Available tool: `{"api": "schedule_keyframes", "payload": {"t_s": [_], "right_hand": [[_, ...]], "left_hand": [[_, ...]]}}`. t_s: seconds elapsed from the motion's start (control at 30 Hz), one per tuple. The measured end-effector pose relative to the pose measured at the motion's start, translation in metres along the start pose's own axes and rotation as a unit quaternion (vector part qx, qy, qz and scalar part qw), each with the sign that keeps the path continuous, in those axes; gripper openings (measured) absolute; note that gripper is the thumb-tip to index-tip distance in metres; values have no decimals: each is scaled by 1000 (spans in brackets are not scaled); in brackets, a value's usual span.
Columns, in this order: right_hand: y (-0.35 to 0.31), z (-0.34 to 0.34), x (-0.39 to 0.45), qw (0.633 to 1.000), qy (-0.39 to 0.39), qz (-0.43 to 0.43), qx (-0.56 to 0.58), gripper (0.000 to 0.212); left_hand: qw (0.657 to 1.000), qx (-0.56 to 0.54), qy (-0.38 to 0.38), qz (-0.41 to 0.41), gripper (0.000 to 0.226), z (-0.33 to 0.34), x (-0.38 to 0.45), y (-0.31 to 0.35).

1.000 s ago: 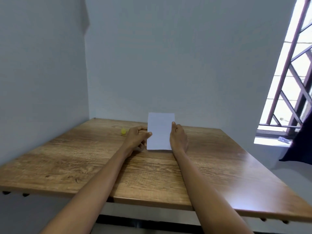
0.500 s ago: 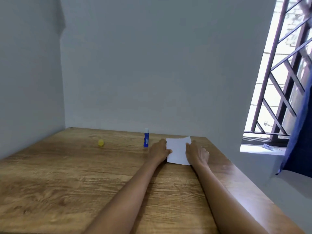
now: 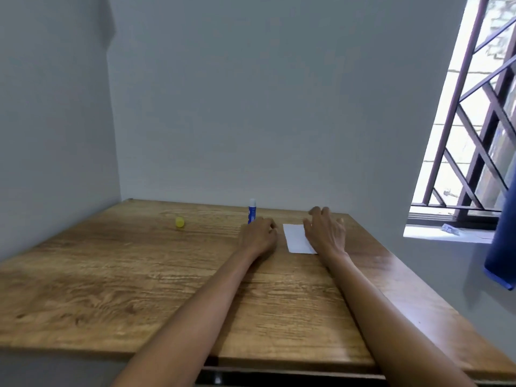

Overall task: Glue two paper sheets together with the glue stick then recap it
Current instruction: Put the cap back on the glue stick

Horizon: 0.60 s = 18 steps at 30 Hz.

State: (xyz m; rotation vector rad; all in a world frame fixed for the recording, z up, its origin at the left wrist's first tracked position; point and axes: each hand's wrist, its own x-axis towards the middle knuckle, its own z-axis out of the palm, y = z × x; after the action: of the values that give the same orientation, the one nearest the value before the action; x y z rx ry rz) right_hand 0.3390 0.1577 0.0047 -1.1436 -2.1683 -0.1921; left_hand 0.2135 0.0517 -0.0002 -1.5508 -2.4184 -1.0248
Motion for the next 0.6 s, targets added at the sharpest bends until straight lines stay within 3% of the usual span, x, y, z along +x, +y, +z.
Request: {"api": "schedule_keyframes", "payload": {"t_s": [0.1,0.2,0.33,0.6], "right_hand": [[-31,4,4,985,-113,-56,120,43],[-72,17,11,957,-205,-9,203,61],[-110,35,23,957,-209,46,198,67],[-122,49,24,951,-198,63,228,40]], "left_hand": [[995,-46,84,-32,24,-23,-4,-24],[983,-61,150,-82,23,-38,0,-50],[981,-41,150,-118,29,-45,13,-72],[990,-51,101,-90,29,-30,24,-84]]}}
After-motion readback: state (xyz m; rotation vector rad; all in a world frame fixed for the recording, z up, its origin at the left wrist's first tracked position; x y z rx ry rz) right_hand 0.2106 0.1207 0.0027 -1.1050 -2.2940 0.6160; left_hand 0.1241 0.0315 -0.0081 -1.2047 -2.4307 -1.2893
